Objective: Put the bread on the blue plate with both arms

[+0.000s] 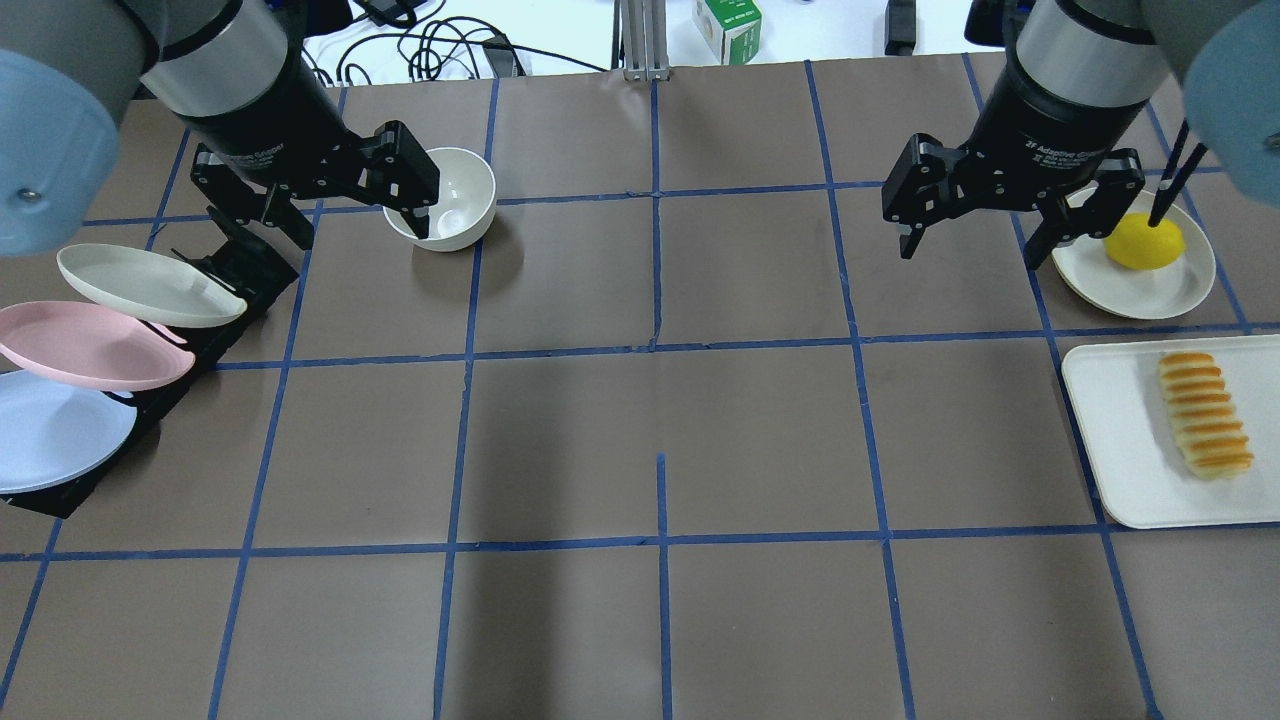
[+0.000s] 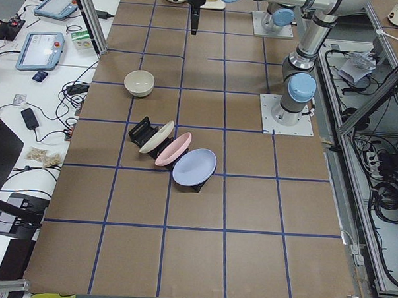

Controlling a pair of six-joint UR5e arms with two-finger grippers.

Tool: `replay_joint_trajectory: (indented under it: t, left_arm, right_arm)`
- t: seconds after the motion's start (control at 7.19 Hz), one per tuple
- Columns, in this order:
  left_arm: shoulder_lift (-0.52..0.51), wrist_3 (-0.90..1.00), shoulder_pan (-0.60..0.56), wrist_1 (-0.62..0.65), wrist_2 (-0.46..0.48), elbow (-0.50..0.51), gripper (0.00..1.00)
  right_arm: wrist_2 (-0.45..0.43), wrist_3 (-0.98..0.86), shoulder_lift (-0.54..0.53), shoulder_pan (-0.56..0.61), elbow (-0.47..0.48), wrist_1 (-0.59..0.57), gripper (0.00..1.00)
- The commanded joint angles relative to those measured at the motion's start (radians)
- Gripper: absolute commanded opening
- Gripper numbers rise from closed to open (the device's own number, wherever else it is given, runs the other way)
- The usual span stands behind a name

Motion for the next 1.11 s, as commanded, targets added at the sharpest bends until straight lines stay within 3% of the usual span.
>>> replay_joint_trajectory:
  t: [0.0,0.7,0.97]
  left_arm:
    - [0.01,0.002,0.0,-0.003,0.006,-0.006,1.0]
    - [-0.004,0.005,0.067,-0.011,0.05,-0.022,1.0]
    - [-0.012,0.052,0.38,0.021,0.052,-0.078,1.0]
  right_arm:
    - [0.002,0.001,-0.003,0.0,0.003,-0.001,1.0]
    - [0.0,0.01,0.003,0.0,0.015,-0.004,1.0]
    - [-0.012,0.013,0.003,-0.011,0.017,0.005,1.0]
